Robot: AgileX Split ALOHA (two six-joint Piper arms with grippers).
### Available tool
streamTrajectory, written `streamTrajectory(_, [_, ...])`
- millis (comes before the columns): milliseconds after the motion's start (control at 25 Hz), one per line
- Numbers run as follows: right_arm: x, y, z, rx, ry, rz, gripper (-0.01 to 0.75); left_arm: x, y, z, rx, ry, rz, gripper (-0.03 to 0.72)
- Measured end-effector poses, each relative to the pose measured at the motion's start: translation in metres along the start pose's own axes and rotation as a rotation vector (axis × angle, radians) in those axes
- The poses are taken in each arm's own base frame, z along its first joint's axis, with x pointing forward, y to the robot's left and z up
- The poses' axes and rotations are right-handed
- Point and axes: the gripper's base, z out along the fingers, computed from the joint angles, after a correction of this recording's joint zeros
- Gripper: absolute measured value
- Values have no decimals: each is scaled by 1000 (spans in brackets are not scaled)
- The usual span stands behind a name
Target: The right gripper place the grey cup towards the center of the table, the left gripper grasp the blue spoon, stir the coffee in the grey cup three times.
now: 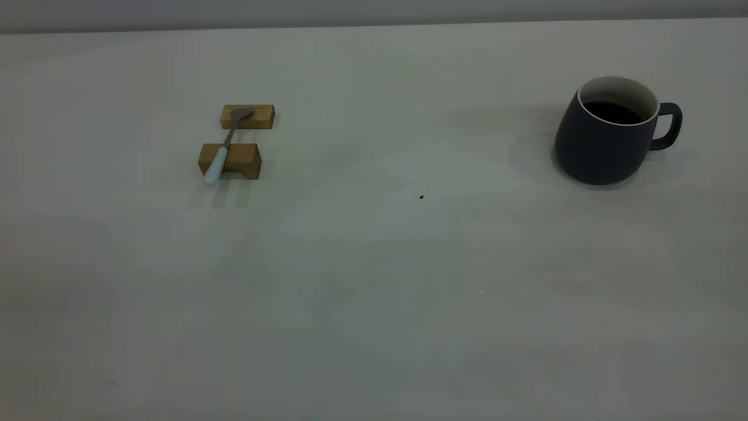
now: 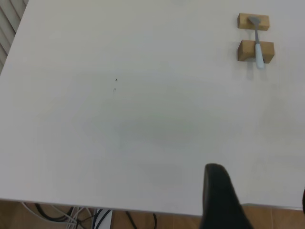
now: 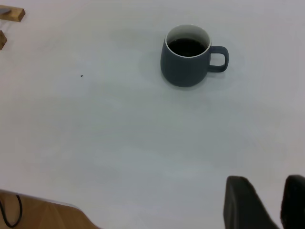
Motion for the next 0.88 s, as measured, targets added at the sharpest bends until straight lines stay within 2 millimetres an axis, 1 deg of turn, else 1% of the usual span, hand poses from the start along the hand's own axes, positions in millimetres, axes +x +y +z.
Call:
streamTrajectory(520, [0,0,0,4,1,0,239,0,0,0,0,0,0,483])
streamTrajectory(680, [-1,1,0,-15,-8,70,239,0,0,0,0,0,0,483])
streamTrajectory(800, [-6,3,-3,-29,-52,82,239,0,0,0,0,0,0,483])
streamTrajectory(880, [-18,1,-8,-23,-104,80,240,0,0,0,0,0,0,483])
